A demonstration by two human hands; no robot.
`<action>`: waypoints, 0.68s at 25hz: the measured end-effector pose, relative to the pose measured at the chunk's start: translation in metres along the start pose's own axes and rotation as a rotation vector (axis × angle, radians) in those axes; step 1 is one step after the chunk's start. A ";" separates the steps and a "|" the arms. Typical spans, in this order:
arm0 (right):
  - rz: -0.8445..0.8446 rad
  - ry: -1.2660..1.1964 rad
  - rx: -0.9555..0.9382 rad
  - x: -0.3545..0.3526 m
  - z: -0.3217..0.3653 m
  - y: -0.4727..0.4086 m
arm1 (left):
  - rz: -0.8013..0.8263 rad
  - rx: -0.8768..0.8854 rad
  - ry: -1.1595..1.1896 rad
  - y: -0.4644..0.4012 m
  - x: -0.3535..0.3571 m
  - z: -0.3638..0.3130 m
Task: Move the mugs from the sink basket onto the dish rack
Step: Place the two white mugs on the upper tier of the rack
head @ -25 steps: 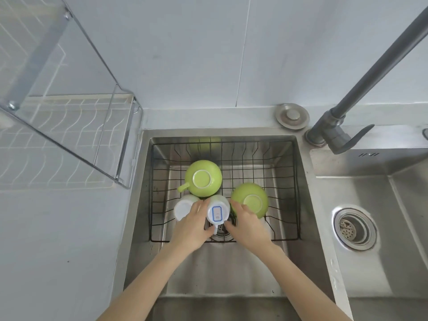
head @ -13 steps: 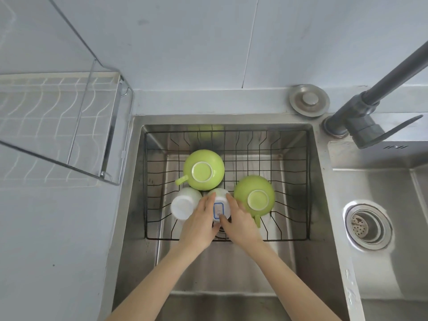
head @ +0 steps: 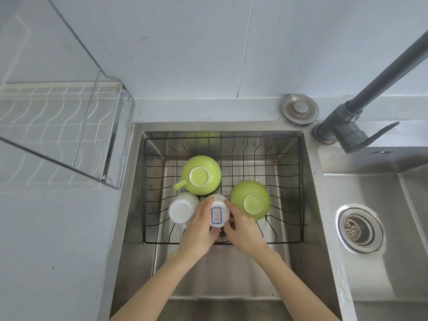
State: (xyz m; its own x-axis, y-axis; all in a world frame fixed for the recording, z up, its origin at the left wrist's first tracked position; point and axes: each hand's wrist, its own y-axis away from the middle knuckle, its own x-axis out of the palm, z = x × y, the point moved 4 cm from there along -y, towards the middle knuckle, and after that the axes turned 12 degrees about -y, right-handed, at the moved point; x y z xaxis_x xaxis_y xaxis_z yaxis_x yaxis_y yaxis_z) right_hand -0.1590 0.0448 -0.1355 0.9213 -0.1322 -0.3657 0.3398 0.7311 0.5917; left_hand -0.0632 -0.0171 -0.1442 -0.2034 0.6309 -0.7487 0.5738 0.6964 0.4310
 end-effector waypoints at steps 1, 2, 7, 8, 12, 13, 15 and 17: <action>-0.009 0.003 -0.025 -0.003 0.002 0.004 | -0.019 0.004 0.030 0.002 -0.005 -0.002; -0.020 0.014 -0.055 -0.007 0.005 0.008 | -0.025 0.000 0.055 0.005 -0.010 -0.005; -0.074 0.090 -0.205 -0.021 0.026 0.038 | -0.097 0.065 0.121 0.028 -0.033 -0.021; -0.086 0.101 -0.234 -0.023 0.030 0.046 | -0.109 0.076 0.124 0.034 -0.039 -0.025; -0.139 0.077 -0.372 -0.028 0.050 0.085 | -0.126 0.189 0.115 0.069 -0.073 -0.040; -0.144 0.085 -0.421 -0.028 0.057 0.094 | -0.124 0.229 0.116 0.079 -0.082 -0.043; -0.144 0.114 -0.507 -0.029 0.071 0.113 | -0.106 0.284 0.131 0.098 -0.101 -0.044; -0.139 0.133 -0.557 -0.030 0.087 0.130 | -0.099 0.333 0.103 0.117 -0.121 -0.043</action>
State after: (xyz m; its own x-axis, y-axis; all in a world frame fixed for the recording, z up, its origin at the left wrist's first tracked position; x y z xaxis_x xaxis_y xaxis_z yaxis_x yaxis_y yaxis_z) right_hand -0.1255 0.0853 0.0151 0.8313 -0.1928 -0.5213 0.2718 0.9591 0.0789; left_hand -0.0050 0.0027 0.0185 -0.3398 0.6093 -0.7165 0.7711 0.6167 0.1587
